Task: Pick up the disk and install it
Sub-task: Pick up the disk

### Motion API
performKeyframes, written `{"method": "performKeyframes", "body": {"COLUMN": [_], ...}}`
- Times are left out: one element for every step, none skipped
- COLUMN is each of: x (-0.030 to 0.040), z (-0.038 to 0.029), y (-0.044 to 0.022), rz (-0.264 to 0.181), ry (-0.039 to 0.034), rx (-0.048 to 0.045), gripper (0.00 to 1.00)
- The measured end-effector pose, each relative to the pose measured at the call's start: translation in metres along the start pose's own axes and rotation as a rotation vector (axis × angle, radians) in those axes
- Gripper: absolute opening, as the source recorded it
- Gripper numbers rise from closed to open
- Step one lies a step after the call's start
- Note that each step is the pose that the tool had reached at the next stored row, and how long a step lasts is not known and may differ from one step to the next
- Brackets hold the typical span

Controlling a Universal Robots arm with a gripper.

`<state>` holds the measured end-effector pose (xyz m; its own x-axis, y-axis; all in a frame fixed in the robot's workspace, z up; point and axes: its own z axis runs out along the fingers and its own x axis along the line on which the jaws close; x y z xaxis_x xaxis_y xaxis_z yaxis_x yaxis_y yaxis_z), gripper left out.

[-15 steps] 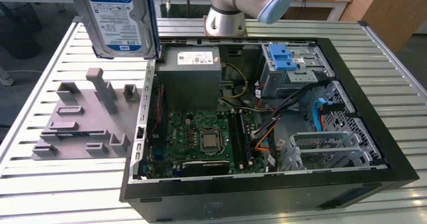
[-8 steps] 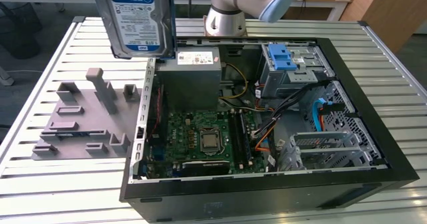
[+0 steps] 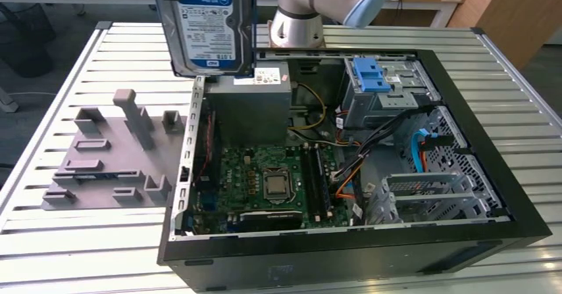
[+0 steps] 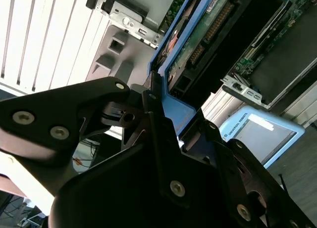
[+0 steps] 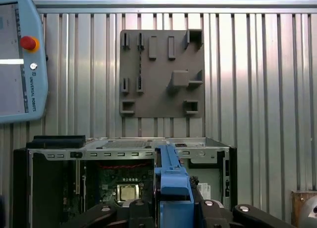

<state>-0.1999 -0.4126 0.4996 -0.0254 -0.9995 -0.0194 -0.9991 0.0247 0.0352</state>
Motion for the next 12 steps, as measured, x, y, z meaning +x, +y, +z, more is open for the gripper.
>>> {"method": "performKeyframes", "body": {"x": [0.0002,0.0005,0.0013,0.0025,0.0046,0.0071,0.0095,0.0117,0.0136,0.0149,0.0159,0.0167], "z": [0.0001,0.0003,0.0006,0.0007,0.0010,0.0012,0.0014,0.0016,0.0017,0.0019,0.0019,0.0020], "y": [-0.0025,-0.0041,-0.0050,-0.0054,-0.0056,-0.0059,-0.0060,-0.0061,-0.0062,-0.0065,-0.0071,-0.0082], "rz": [0.000,0.000,0.000,0.000,0.000,0.000,0.000,0.000,0.000,0.000,0.000,0.000], "ry": [0.0000,-0.0001,-0.0001,0.0000,0.0001,0.0001,0.0001,0.0000,-0.0002,-0.0002,-0.0002,-0.0002], "rx": [0.0000,0.0000,0.0000,-0.0001,-0.0002,-0.0001,0.0002,0.0015,0.0035,0.0055,0.0074,0.0095], "gripper": [0.36,0.36,0.36,0.36,0.36,0.36,0.36,0.36,0.36,0.36,0.36,0.36]}}
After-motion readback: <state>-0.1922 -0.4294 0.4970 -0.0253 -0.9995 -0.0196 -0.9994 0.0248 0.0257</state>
